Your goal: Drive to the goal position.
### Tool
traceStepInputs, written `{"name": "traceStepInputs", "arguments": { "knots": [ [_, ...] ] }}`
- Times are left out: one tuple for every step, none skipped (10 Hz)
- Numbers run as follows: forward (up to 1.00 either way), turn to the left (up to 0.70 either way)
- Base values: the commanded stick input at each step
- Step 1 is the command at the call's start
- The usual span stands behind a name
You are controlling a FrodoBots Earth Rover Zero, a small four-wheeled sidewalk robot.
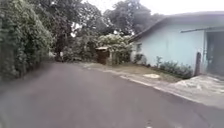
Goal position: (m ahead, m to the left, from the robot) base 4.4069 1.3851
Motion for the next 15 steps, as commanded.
{"name": "traceStepInputs", "arguments": {
  "knots": [
    [0.70, 0.00],
    [0.70, 0.00],
    [0.70, 0.10],
    [0.70, 0.26],
    [0.70, 0.35],
    [0.70, 0.35],
    [0.70, 0.35],
    [0.70, 0.35],
    [0.70, 0.35],
    [0.70, 0.35],
    [0.70, 0.35],
    [0.70, 0.18],
    [0.70, 0.00],
    [0.70, 0.00],
    [0.70, 0.00]
  ]
}}
